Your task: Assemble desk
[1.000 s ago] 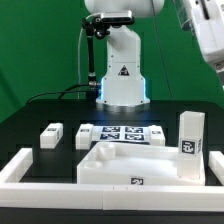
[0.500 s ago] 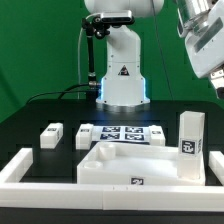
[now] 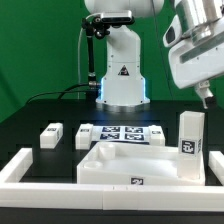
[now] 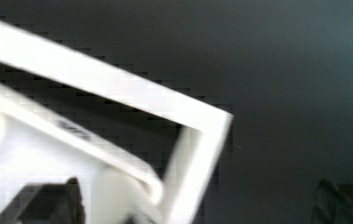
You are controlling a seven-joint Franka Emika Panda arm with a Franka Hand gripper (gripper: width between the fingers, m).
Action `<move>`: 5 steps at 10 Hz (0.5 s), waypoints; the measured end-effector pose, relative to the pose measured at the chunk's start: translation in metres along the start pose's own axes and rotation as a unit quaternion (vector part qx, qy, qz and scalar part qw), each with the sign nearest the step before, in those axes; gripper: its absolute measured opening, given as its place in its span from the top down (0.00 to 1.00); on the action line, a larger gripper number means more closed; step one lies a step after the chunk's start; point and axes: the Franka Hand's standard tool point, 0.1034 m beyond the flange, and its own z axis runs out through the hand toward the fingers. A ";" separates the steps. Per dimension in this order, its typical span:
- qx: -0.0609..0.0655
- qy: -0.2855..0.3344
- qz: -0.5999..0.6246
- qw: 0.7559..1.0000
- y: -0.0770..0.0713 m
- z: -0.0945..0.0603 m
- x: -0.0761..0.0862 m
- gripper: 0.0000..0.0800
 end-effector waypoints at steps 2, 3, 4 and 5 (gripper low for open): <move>-0.023 -0.003 -0.070 0.997 0.027 0.014 -0.024 0.19; -0.022 -0.003 -0.101 0.995 0.024 0.013 -0.022 0.19; -0.023 -0.003 -0.133 0.991 0.025 0.013 -0.021 0.19; -0.023 -0.003 -0.152 0.988 0.026 0.014 -0.021 0.19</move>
Offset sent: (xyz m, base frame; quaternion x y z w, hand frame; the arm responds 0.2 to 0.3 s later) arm 0.0000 0.0000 0.0000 0.0000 0.0000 -0.1938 0.9810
